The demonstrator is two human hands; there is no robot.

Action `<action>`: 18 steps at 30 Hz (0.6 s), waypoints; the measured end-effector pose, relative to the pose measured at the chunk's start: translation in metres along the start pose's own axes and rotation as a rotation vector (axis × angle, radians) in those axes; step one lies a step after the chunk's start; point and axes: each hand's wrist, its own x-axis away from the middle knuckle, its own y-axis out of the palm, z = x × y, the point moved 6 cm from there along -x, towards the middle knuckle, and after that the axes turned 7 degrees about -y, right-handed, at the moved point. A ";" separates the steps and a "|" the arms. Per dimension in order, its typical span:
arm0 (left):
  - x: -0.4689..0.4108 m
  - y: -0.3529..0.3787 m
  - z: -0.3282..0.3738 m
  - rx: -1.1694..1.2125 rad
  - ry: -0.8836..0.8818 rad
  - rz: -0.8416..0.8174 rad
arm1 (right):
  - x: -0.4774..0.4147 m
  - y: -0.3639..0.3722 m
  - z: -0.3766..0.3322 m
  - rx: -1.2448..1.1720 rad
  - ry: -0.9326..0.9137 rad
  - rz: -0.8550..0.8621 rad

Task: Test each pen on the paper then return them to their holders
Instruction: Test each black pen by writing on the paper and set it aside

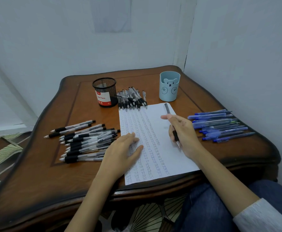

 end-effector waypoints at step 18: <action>-0.003 -0.002 0.000 -0.002 -0.003 -0.010 | -0.016 0.014 0.015 0.055 0.245 -0.113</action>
